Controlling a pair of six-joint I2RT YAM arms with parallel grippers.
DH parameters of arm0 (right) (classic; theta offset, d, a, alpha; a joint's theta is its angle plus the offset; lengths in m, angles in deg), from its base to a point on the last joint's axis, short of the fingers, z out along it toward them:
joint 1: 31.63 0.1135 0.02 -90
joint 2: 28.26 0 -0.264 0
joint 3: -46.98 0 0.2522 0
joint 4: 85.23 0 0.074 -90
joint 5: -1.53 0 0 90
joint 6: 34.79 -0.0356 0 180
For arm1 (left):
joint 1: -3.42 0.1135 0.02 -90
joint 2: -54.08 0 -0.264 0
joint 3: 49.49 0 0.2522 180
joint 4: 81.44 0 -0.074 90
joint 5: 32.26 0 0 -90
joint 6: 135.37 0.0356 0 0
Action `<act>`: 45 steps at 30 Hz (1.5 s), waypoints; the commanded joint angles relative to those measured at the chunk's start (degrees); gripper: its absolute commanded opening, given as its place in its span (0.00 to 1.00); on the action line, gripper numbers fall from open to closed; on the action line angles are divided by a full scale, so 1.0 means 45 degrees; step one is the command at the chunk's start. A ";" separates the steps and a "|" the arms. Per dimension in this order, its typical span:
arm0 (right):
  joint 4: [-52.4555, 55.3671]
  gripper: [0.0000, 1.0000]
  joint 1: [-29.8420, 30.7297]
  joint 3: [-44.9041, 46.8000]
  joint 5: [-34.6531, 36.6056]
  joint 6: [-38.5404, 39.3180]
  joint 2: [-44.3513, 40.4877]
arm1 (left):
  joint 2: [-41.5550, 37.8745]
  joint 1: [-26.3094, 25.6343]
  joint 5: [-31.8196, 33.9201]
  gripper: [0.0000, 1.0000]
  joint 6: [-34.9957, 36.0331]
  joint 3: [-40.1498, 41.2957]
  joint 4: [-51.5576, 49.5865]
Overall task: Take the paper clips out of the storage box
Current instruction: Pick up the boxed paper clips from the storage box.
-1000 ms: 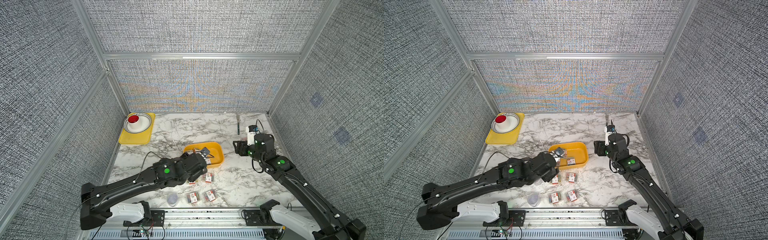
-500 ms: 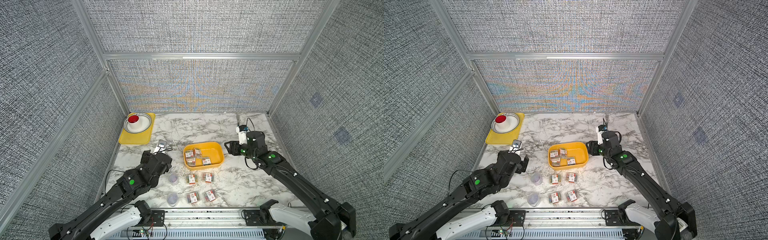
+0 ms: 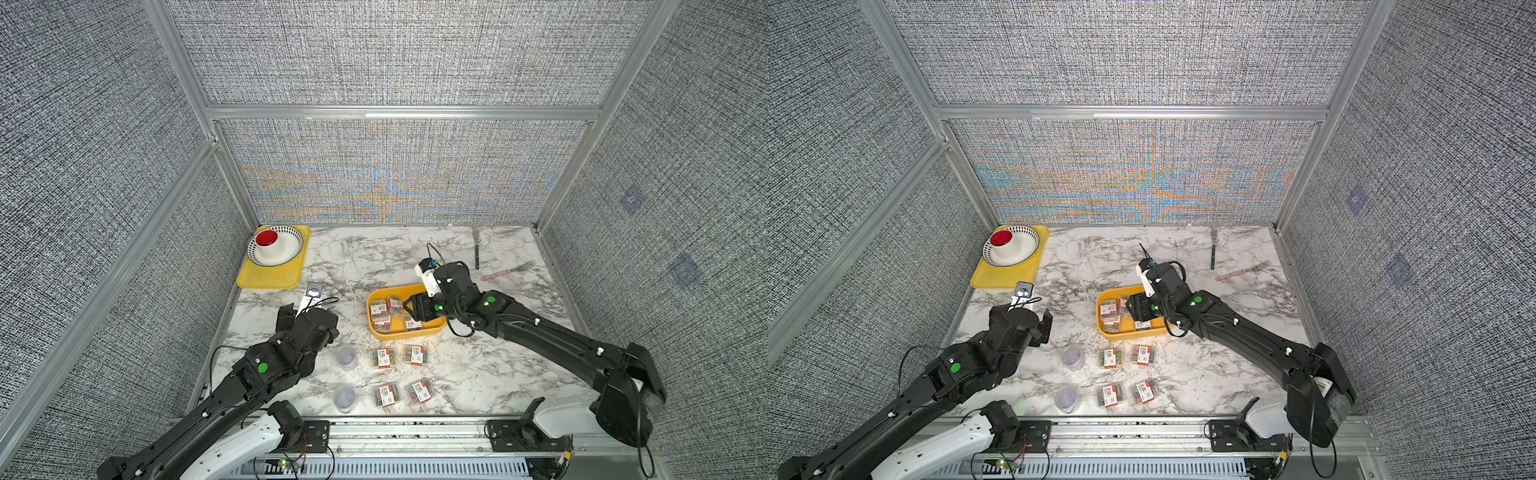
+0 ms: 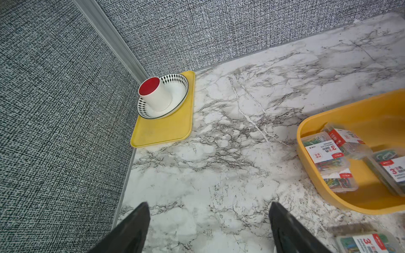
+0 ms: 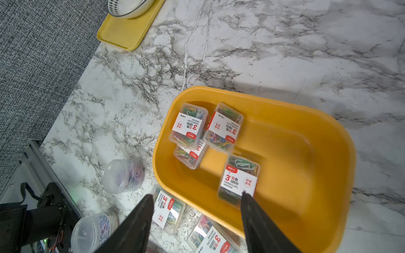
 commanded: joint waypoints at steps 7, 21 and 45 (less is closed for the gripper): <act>0.1308 0.70 0.0304 -0.1356 0.1233 -0.0778 0.2417 | -0.0036 0.0015 0.0024 0.88 -0.0207 -0.0007 0.0230; 0.1077 0.74 -0.0309 -0.2711 0.0148 -0.1067 0.4571 | 0.0292 0.0015 -0.0074 0.89 -0.0217 -0.0025 0.0230; 0.0058 0.73 -0.0729 -0.3128 -0.1177 -0.2221 0.6039 | 0.0188 0.0015 -0.0029 0.91 -0.0222 -0.0032 0.0230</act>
